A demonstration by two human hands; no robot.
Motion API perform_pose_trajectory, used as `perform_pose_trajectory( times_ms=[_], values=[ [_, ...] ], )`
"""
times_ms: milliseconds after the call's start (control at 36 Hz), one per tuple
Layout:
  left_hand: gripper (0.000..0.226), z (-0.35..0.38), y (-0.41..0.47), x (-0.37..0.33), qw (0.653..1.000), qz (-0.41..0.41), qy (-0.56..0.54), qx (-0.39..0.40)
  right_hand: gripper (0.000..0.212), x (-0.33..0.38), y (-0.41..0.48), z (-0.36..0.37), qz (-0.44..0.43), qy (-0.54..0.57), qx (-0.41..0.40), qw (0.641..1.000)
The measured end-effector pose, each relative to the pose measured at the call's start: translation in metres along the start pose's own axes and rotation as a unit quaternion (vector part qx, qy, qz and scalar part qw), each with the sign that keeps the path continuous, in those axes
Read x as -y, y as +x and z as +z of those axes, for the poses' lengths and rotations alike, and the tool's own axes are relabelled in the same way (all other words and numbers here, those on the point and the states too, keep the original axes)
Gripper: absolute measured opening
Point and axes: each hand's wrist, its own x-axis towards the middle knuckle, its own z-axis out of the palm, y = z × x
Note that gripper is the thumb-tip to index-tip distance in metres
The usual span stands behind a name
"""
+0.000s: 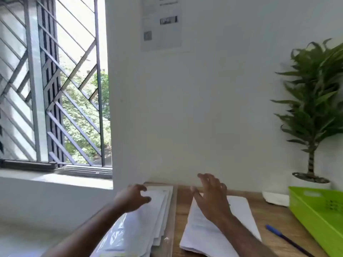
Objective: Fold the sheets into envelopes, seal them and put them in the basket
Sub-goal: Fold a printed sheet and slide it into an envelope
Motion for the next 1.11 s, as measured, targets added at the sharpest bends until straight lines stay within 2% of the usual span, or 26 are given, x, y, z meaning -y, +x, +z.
perform_pose_trajectory(
  times_ms=[56,139,194,250,361,500,583,639,694,750,833,944,1028,1111],
  values=[
    [0.065,0.005,-0.011,0.007,0.999,-0.019,0.005,0.035,0.074,0.006,-0.007,-0.003,-0.052,-0.044,0.042,0.997],
    [0.071,0.019,-0.028,0.022,0.995,-0.042,-0.048,0.075,0.062,0.022,-0.013,-0.002,-0.094,-0.016,0.085,0.992],
    [0.078,0.026,-0.035,0.026,0.990,-0.050,-0.111,0.069,0.066,0.038,-0.022,-0.003,-0.118,0.043,0.123,0.985],
    [0.077,0.030,-0.039,0.023,0.988,-0.059,-0.133,0.051,0.069,0.055,-0.034,-0.008,-0.153,0.075,0.165,0.971],
    [0.069,0.035,-0.037,0.012,0.993,-0.074,-0.085,0.020,0.066,0.085,-0.058,-0.021,-0.219,0.100,0.234,0.942],
    [0.071,0.035,-0.035,0.006,0.987,-0.109,-0.114,0.003,0.058,0.106,-0.073,-0.033,-0.288,0.098,0.263,0.915],
    [0.071,0.038,-0.035,0.012,0.970,-0.133,-0.205,0.012,0.047,0.105,-0.080,-0.031,-0.311,0.079,0.269,0.908],
    [0.060,0.034,-0.035,0.016,0.940,-0.135,-0.314,0.011,0.040,0.104,-0.080,-0.032,-0.302,0.097,0.266,0.910],
    [0.047,0.028,-0.037,0.020,0.917,-0.127,-0.379,0.001,0.032,0.105,-0.078,-0.033,-0.294,0.133,0.250,0.913],
    [0.042,0.023,-0.040,0.024,0.908,-0.118,-0.401,-0.022,0.024,0.108,-0.079,-0.032,-0.308,0.148,0.229,0.912],
    [0.038,0.024,-0.046,0.028,0.894,-0.110,-0.429,-0.059,0.017,0.114,-0.087,-0.022,-0.350,0.112,0.209,0.906],
    [0.036,0.018,-0.050,0.025,0.856,-0.123,-0.491,-0.109,0.014,0.119,-0.093,-0.007,-0.400,0.055,0.144,0.903],
    [0.032,0.018,-0.050,0.024,0.829,-0.138,-0.530,-0.115,0.011,0.121,-0.094,-0.005,-0.408,0.049,0.117,0.904],
    [0.029,0.019,-0.049,0.023,0.826,-0.139,-0.534,-0.118,0.008,0.120,-0.095,-0.008,-0.381,0.090,0.119,0.912]
  ],
)
